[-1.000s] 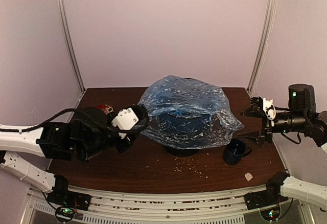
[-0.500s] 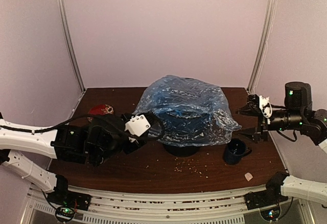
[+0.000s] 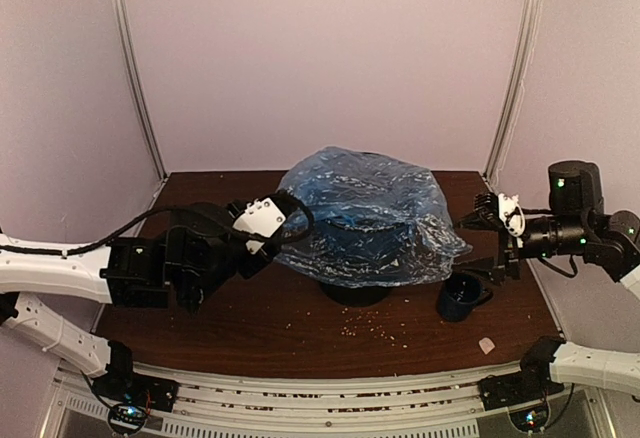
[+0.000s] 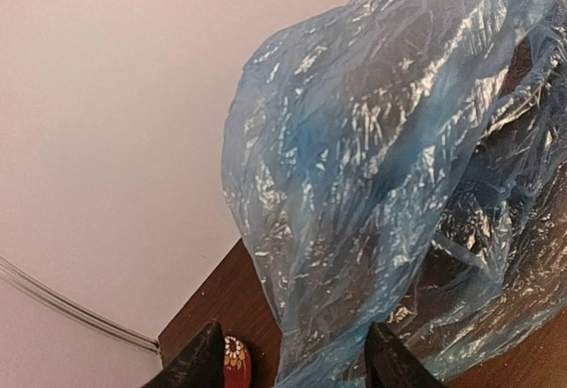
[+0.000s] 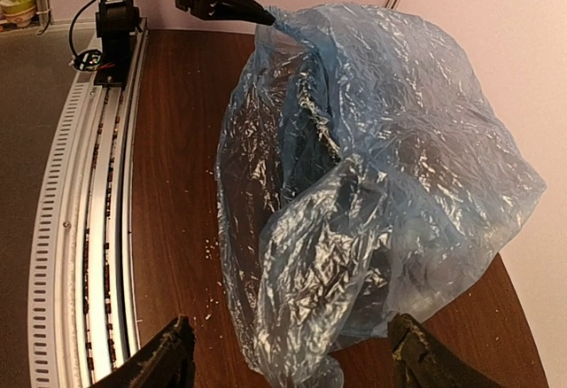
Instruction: Put the trash bags into the trash bin
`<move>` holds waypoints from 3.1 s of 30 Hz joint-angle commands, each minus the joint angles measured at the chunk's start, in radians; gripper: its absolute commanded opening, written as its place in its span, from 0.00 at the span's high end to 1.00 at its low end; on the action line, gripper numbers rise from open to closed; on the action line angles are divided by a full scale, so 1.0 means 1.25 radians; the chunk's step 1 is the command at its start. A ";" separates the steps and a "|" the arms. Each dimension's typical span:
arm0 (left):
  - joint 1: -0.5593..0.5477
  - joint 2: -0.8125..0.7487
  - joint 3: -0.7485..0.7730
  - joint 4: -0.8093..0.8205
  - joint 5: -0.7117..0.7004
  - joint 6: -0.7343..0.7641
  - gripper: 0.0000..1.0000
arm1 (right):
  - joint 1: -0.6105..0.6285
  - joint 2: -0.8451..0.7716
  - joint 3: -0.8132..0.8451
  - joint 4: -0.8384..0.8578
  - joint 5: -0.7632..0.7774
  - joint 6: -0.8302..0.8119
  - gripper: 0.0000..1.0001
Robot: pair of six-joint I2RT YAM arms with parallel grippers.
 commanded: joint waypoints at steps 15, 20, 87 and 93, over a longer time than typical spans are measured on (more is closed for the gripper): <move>0.049 0.050 0.022 0.127 0.021 0.065 0.80 | 0.010 0.097 0.033 0.114 0.069 0.122 0.81; 0.107 0.073 0.047 0.192 0.077 0.078 1.00 | 0.010 0.169 0.073 0.129 0.102 0.161 1.00; 0.518 0.649 0.476 0.120 0.975 -0.357 1.00 | -0.251 0.736 0.230 0.266 -0.031 0.331 1.00; 0.518 0.574 0.397 0.152 0.973 -0.399 1.00 | -0.280 0.745 0.225 0.243 -0.083 0.347 1.00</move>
